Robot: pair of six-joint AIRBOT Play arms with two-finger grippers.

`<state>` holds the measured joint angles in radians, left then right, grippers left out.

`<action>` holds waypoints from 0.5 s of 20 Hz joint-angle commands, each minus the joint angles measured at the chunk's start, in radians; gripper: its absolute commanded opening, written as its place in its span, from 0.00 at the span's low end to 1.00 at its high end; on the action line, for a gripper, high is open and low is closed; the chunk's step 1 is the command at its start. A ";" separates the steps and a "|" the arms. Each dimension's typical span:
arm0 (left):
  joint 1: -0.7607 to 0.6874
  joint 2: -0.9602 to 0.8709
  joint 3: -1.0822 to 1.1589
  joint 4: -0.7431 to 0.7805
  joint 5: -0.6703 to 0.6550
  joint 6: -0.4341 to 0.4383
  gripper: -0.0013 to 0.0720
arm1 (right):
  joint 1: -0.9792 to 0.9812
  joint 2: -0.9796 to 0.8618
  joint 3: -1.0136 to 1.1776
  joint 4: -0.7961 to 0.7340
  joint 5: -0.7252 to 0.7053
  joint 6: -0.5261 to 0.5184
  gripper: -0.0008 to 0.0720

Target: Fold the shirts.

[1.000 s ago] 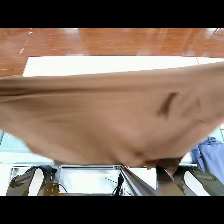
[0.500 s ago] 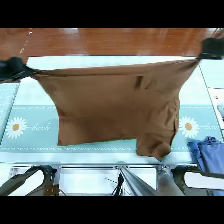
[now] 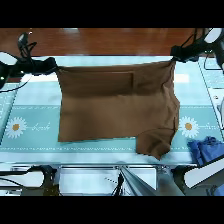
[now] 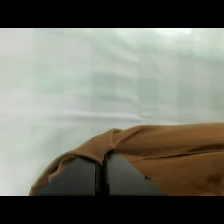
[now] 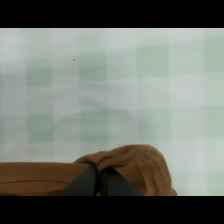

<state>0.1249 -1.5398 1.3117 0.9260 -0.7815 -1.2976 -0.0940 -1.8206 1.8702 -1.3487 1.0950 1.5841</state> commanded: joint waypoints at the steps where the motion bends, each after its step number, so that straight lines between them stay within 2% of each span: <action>1: -0.007 -0.096 0.001 -0.011 0.047 0.003 0.06 | 0.002 -0.085 0.000 0.003 -0.037 0.019 0.05; 3: -0.006 -0.117 0.001 -0.010 -0.006 0.004 0.06 | 0.002 -0.098 0.000 0.002 0.006 0.005 0.05; 5: 0.007 -0.106 0.002 -0.006 -0.117 0.004 0.06 | 0.002 -0.076 0.000 -0.032 0.108 -0.034 0.05; 9: 0.056 -0.087 0.002 0.008 -0.489 0.006 0.06 | 0.001 -0.022 0.000 -0.135 0.480 -0.126 0.05; 10: 0.062 -0.089 0.001 0.015 -0.564 0.006 0.06 | -0.003 -0.019 0.000 -0.134 0.533 -0.126 0.05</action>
<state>0.1627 -1.6283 1.3136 0.9272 -1.0855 -1.2922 -0.0933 -1.8580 1.8702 -1.4322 1.3888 1.5063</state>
